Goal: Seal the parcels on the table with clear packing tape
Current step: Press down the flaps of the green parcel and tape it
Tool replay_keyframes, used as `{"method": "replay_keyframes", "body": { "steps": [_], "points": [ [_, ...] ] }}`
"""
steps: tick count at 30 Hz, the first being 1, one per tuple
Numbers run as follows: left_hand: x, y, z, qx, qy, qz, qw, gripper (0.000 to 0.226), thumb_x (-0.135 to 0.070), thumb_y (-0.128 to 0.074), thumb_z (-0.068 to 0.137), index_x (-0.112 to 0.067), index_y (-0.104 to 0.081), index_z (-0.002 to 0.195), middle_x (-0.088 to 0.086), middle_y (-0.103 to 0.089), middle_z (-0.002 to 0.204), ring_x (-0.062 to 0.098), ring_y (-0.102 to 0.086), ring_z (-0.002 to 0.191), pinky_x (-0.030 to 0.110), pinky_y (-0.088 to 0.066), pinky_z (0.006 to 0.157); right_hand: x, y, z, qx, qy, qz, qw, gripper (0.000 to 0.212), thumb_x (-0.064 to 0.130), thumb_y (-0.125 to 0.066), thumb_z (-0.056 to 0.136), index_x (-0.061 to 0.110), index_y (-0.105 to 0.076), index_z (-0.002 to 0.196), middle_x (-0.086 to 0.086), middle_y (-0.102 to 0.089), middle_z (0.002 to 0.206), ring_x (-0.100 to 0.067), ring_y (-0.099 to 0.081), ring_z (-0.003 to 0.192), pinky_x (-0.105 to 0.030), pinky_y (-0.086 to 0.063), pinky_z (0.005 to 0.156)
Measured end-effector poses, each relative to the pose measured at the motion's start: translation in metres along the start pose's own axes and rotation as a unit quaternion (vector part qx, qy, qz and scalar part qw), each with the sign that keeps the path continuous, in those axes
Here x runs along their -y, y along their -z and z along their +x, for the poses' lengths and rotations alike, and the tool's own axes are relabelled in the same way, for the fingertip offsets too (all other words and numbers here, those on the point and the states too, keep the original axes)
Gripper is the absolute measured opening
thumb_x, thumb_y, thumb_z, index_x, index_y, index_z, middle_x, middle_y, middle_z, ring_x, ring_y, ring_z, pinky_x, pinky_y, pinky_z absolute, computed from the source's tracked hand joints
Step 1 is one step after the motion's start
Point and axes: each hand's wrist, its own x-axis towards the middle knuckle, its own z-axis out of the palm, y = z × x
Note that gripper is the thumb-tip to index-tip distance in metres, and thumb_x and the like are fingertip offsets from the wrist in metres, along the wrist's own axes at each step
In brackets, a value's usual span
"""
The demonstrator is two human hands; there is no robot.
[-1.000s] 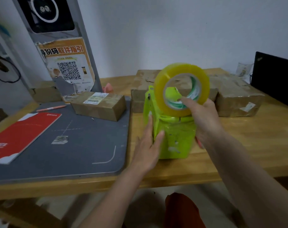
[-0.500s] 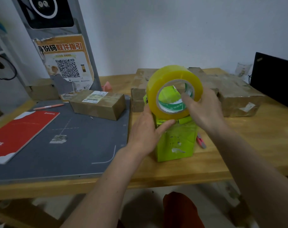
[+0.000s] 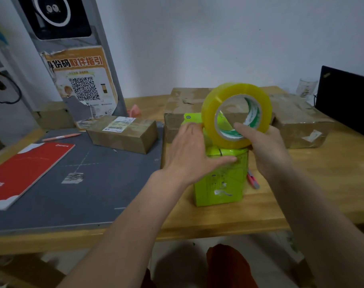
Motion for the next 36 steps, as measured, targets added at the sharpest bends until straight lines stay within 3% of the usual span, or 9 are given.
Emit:
{"method": "replay_keyframes", "body": {
  "steps": [5,7,9,11,14,20,25,30,36],
  "points": [
    [0.002,-0.006,0.005,0.068,-0.001,0.016,0.998,0.107,-0.082,-0.055,0.071,-0.019,-0.03,0.154,0.001,-0.036,0.158,0.017,-0.029,0.146,0.039,-0.028,0.118,0.01,0.012,0.009,-0.009,0.032,-0.08,0.996,0.017,0.018,-0.066,0.088,0.027,-0.074,0.076,-0.003,-0.075,0.092,-0.026,-0.07,0.093,-0.052,-0.056,0.085],
    [0.0,-0.002,0.004,0.073,-0.004,0.044,0.996,0.108,-0.078,-0.055,0.076,-0.015,-0.022,0.157,0.004,-0.028,0.162,0.017,-0.023,0.149,0.035,-0.019,0.121,0.015,0.023,0.017,0.006,-0.014,-0.021,1.0,0.011,0.013,-0.063,0.091,0.02,-0.071,0.093,-0.011,-0.073,0.104,-0.023,-0.071,0.089,-0.047,-0.06,0.074],
    [-0.002,0.001,0.002,0.075,-0.007,0.056,0.996,0.11,-0.076,-0.054,0.078,-0.011,-0.014,0.158,0.004,-0.021,0.164,0.016,-0.018,0.15,0.032,-0.013,0.121,0.016,0.033,0.021,0.018,-0.08,0.077,0.994,0.025,0.009,-0.057,0.095,0.009,-0.062,0.119,-0.016,-0.07,0.111,-0.024,-0.073,0.085,-0.041,-0.06,0.061],
    [-0.005,0.001,0.002,0.078,-0.011,0.056,0.995,0.112,-0.076,-0.054,0.08,-0.01,-0.01,0.159,0.004,-0.017,0.165,0.015,-0.016,0.151,0.029,-0.012,0.12,0.009,0.041,0.02,0.024,-0.123,0.151,0.981,0.032,0.009,-0.051,0.097,0.003,-0.055,0.128,-0.016,-0.069,0.109,-0.024,-0.074,0.082,-0.038,-0.059,0.056],
    [-0.007,0.001,0.003,0.077,-0.006,0.052,0.996,0.115,-0.076,-0.055,0.078,-0.01,-0.006,0.159,0.003,-0.016,0.166,0.014,-0.014,0.151,0.028,-0.014,0.119,-0.001,0.044,0.019,0.028,-0.142,0.2,0.969,0.031,0.013,-0.046,0.1,0.006,-0.053,0.129,-0.014,-0.069,0.111,-0.024,-0.074,0.082,-0.037,-0.059,0.056],
    [-0.002,0.005,-0.001,0.095,-0.002,0.053,0.994,0.121,-0.075,-0.062,0.074,-0.012,-0.003,0.159,-0.001,-0.011,0.166,0.012,-0.011,0.151,0.027,-0.014,0.119,0.013,0.048,0.035,0.032,-0.079,0.117,0.989,0.033,0.014,-0.057,0.096,0.008,-0.057,0.128,-0.014,-0.069,0.114,-0.027,-0.073,0.092,-0.044,-0.058,0.057],
    [-0.006,0.004,-0.001,0.096,-0.013,0.064,0.993,0.114,-0.071,-0.059,0.079,-0.012,-0.003,0.159,-0.001,-0.011,0.166,0.012,-0.009,0.152,0.029,-0.015,0.119,-0.009,0.065,0.037,0.002,-0.126,0.159,0.979,0.039,0.013,-0.058,0.093,0.007,-0.054,0.132,-0.018,-0.066,0.121,-0.034,-0.07,0.098,-0.05,-0.058,0.062],
    [-0.004,0.004,0.0,0.094,-0.015,0.068,0.993,0.112,-0.071,-0.058,0.081,-0.012,-0.003,0.159,0.0,-0.012,0.166,0.011,-0.008,0.151,0.028,-0.015,0.119,-0.007,0.073,0.045,-0.003,-0.083,0.103,0.991,0.039,0.013,-0.059,0.093,0.009,-0.055,0.132,-0.015,-0.066,0.121,-0.035,-0.067,0.105,-0.051,-0.058,0.064],
    [0.003,0.0,-0.001,0.091,0.0,0.042,0.995,0.11,-0.071,-0.057,0.081,-0.015,-0.005,0.159,-0.002,-0.011,0.166,0.01,-0.007,0.151,0.032,-0.019,0.119,-0.038,0.075,0.028,-0.04,-0.138,0.135,0.98,0.038,0.016,-0.062,0.092,0.01,-0.058,0.129,-0.016,-0.067,0.12,-0.035,-0.068,0.102,-0.047,-0.058,0.062]
  ]
}}
